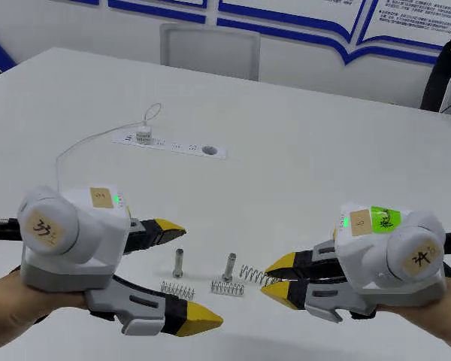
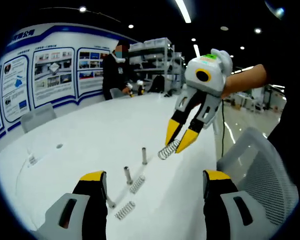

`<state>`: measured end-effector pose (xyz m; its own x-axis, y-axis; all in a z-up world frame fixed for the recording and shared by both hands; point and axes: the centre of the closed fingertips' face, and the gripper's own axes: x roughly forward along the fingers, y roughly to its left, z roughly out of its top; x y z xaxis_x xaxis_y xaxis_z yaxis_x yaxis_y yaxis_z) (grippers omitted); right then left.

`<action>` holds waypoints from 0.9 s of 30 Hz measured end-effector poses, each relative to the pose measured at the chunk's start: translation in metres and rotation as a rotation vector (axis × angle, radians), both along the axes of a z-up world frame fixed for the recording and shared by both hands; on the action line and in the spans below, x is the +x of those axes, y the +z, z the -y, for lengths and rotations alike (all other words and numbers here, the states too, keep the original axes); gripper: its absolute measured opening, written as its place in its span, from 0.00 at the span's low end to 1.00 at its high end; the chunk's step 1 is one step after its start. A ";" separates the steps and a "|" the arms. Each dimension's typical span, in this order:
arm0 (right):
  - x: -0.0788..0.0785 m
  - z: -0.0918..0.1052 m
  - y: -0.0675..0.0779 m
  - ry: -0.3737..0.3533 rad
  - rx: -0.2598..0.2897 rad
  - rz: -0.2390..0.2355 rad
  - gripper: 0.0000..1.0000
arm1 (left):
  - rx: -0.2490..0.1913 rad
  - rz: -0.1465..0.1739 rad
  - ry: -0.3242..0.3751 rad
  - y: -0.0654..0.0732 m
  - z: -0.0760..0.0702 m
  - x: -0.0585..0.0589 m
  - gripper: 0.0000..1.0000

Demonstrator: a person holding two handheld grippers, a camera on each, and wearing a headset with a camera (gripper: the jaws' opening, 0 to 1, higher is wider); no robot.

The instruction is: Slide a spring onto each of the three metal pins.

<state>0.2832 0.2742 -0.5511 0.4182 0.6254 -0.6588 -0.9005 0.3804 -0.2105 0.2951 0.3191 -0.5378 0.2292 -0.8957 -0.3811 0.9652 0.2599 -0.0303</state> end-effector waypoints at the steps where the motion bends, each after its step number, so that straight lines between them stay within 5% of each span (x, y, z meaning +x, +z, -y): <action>1: -0.002 -0.004 0.001 0.010 0.001 0.003 0.10 | 0.003 0.005 -0.006 -0.001 0.001 0.000 0.79; 10: -0.008 -0.016 0.001 0.079 -0.046 0.036 0.10 | 0.021 0.031 -0.039 -0.003 0.010 0.000 0.72; 21: -0.011 -0.024 0.001 0.111 -0.042 0.030 0.10 | 0.035 0.078 -0.094 -0.006 0.015 -0.005 0.55; 27: -0.011 -0.026 0.000 0.116 -0.042 0.027 0.10 | 0.007 0.062 -0.121 -0.002 0.017 -0.010 0.46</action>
